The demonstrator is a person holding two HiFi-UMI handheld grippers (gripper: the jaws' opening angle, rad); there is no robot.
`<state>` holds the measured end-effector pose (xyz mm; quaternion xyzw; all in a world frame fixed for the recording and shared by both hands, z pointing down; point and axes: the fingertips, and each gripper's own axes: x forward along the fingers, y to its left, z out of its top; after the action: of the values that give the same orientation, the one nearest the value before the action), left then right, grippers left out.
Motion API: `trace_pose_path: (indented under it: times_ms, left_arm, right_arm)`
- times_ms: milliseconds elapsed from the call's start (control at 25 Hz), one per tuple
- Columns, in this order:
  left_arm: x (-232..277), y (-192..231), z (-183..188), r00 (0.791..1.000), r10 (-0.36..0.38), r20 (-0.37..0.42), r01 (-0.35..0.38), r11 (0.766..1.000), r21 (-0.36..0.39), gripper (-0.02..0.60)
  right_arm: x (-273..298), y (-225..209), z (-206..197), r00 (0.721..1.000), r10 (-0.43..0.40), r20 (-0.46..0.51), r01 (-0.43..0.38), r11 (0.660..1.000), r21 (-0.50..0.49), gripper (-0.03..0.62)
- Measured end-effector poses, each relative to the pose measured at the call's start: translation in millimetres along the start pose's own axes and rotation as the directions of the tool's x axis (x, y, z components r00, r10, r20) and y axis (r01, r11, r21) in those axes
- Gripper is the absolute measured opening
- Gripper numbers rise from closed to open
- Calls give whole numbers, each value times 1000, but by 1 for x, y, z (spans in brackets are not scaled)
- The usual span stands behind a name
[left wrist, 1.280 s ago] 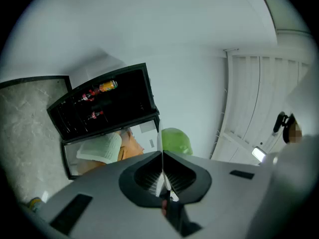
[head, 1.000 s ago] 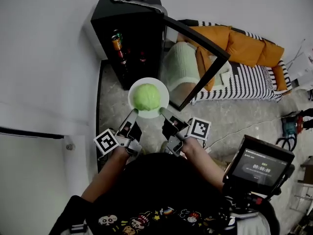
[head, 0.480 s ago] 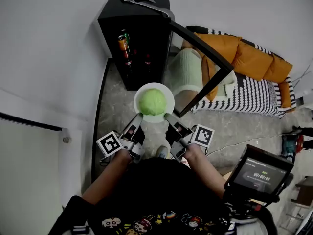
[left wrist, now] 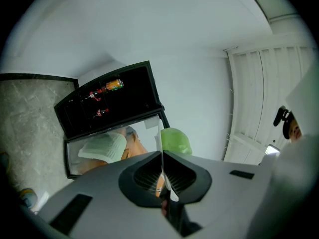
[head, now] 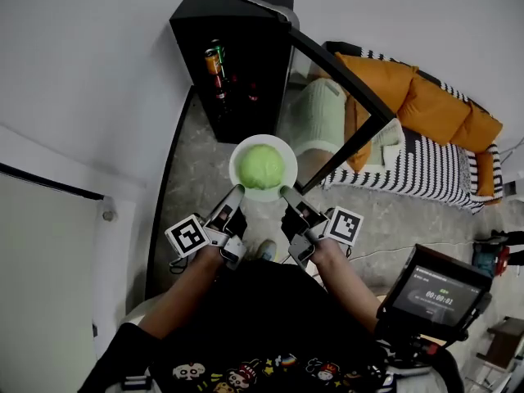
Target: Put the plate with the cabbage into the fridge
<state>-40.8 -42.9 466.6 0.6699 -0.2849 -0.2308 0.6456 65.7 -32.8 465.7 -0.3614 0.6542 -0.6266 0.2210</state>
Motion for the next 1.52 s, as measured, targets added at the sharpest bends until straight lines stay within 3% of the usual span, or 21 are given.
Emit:
trace_pose_path:
  times_ms: [1520]
  left_arm:
    - [2, -1, 6, 999, -9, 39, 9, 1000, 2, 11]
  right_arm:
    - [8, -3, 2, 1000, 19, -14, -19, 1000, 8, 17]
